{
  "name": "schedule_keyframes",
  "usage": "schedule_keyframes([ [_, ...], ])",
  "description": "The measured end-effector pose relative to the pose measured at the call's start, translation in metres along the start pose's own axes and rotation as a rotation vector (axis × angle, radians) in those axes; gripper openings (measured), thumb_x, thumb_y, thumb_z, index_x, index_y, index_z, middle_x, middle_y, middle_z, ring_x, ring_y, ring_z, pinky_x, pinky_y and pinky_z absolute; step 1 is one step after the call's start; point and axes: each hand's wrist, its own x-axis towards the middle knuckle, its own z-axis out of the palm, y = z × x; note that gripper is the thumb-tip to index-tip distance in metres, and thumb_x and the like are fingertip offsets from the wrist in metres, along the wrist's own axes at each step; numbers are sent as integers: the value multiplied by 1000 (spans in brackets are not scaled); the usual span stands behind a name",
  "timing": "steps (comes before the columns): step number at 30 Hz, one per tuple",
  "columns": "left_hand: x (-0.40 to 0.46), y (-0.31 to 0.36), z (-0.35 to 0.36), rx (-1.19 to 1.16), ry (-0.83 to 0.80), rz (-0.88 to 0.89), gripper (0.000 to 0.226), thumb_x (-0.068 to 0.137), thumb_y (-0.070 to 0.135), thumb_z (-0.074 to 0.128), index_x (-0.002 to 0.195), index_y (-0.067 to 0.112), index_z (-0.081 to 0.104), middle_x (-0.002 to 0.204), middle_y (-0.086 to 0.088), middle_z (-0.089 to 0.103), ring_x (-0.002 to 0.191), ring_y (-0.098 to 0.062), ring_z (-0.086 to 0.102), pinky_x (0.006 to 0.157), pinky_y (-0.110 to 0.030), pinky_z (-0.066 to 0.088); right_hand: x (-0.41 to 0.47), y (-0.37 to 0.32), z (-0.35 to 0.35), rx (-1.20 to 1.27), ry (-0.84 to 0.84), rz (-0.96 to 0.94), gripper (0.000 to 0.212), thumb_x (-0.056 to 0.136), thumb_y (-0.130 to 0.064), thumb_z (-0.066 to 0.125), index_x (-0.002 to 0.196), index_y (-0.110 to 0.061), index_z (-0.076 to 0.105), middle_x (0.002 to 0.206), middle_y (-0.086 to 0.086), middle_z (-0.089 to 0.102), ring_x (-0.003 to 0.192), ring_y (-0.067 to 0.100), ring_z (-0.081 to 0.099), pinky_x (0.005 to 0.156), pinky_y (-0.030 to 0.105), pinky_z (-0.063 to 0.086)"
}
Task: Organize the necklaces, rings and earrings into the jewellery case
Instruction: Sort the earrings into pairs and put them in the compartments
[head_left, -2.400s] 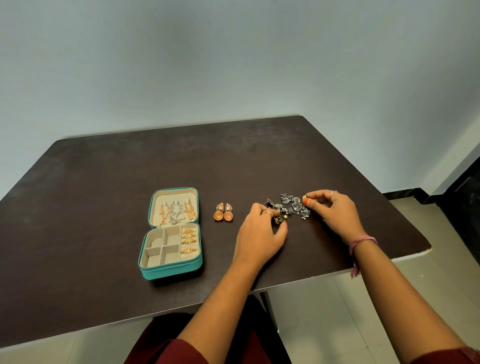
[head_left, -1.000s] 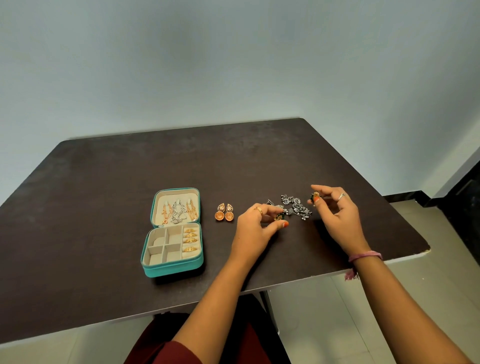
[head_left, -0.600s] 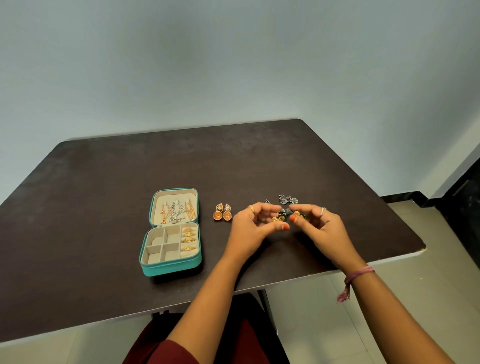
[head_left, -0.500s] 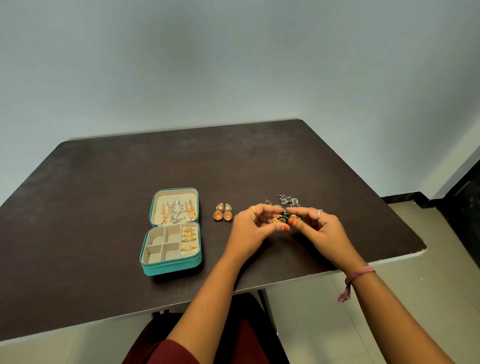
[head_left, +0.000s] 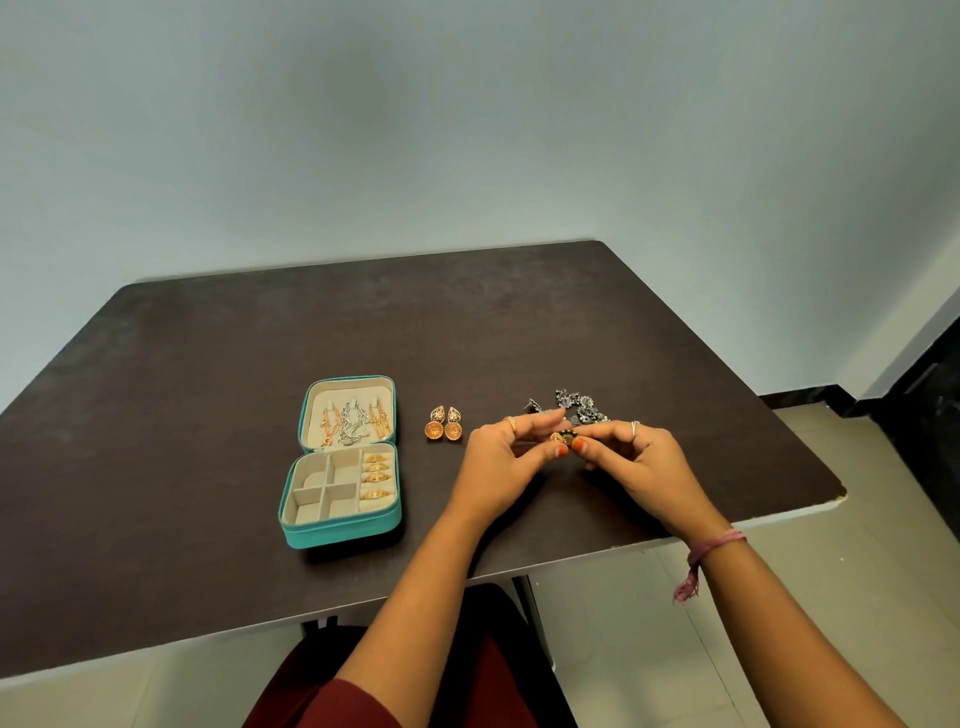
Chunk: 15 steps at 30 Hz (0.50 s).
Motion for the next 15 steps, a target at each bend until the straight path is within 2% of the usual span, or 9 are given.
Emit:
schedule_keyframes([
  [3,1,1,0,-50,23,-10,45,81,-7,68,120,14,61,114,-2,67,92,-1,64,89,-19,50,-1,0,2,-16,18,-8,17,82,-8,70,92,-22,72,83,-6,73,73,2,67,69,13,50],
  [6,0,3,-1,-147,41,-79,43,81,-7,68,118,12,60,115,-3,65,85,0,65,83,-18,51,0,-1,4,-62,23,-22,21,82,-9,70,91,-28,71,88,-11,72,81,-2,66,73,11,49],
  [10,1,0,-3,0,-9,-52,26,87,12,68,110,25,68,104,1,71,93,-7,66,87,-27,52,0,-1,4,-71,48,-41,23,83,-10,70,94,-30,71,91,-10,72,86,0,66,77,13,50],
  [12,1,0,-2,26,-27,-34,26,90,16,65,112,30,67,99,3,72,95,-9,66,88,-32,53,-1,-1,5,-53,63,-37,21,83,-11,70,97,-26,72,93,-9,73,88,3,67,78,15,51],
  [15,-1,3,-1,0,5,-4,28,90,13,64,111,31,66,101,4,72,99,-6,65,91,-26,50,-3,-2,8,-24,83,-14,22,81,-11,71,99,-23,73,91,-12,73,88,3,68,76,14,51],
])
